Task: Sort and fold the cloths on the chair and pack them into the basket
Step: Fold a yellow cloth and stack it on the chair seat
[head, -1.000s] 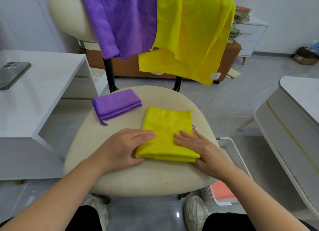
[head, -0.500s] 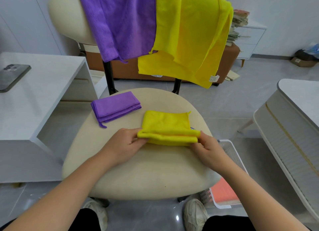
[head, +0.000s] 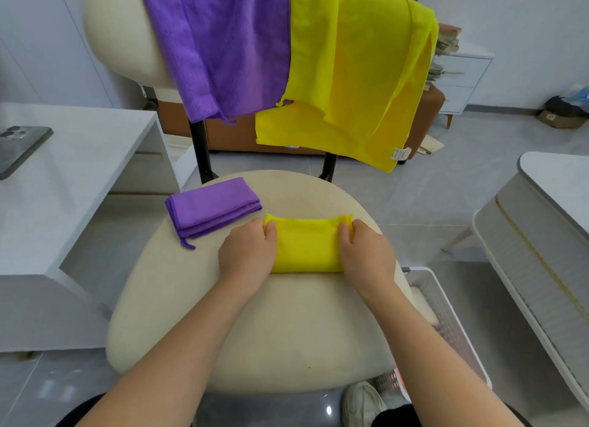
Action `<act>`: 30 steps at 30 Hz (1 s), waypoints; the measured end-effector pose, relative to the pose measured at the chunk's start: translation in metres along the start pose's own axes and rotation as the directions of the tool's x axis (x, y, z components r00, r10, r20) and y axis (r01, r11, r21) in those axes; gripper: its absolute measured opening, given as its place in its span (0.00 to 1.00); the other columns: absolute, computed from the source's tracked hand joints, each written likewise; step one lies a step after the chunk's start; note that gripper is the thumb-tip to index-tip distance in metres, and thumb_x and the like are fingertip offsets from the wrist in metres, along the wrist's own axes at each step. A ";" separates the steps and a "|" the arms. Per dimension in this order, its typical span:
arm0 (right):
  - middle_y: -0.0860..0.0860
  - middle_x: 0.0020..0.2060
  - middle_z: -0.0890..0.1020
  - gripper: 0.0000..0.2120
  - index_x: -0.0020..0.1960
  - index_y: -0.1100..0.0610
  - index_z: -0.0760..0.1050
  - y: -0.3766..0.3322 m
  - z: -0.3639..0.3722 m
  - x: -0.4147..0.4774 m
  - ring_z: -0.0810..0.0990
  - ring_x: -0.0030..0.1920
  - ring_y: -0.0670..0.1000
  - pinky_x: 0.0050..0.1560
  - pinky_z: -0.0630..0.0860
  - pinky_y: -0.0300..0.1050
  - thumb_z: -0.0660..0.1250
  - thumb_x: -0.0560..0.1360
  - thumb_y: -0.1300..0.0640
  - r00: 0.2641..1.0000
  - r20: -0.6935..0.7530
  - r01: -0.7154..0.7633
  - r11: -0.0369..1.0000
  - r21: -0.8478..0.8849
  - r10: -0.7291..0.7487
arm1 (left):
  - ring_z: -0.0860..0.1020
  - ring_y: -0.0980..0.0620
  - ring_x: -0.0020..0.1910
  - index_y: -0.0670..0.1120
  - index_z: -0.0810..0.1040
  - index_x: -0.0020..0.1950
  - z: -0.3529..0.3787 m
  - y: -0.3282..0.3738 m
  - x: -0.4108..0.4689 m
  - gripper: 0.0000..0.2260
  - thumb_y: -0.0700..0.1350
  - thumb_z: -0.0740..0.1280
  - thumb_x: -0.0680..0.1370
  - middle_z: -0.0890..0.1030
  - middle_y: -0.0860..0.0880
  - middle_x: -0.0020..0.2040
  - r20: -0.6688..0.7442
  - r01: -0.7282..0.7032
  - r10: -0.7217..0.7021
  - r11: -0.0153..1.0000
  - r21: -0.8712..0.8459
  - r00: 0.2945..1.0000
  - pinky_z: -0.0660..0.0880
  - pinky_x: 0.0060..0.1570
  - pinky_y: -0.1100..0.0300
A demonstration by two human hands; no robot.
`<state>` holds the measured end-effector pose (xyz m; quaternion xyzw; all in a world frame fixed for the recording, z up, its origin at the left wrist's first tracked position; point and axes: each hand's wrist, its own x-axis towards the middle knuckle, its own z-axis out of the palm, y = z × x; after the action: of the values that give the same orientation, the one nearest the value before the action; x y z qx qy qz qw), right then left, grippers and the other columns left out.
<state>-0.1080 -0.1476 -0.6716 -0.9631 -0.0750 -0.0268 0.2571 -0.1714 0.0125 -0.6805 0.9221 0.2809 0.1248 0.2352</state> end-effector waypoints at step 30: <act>0.48 0.35 0.84 0.11 0.40 0.54 0.82 0.017 0.014 0.018 0.82 0.38 0.54 0.48 0.61 0.47 0.63 0.65 0.65 0.841 -0.141 0.481 0.841 -0.249 -0.522 | 0.80 0.48 0.39 0.46 0.82 0.43 0.004 -0.019 0.000 0.17 0.48 0.54 0.74 0.83 0.48 0.43 0.051 -0.564 0.578 0.769 0.301 0.815 0.61 0.41 0.53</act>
<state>-0.0873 -0.1527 -0.6898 -0.9226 -0.2957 -0.1989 0.1474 -0.1784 0.0251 -0.6934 0.9854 0.0086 0.1663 0.0360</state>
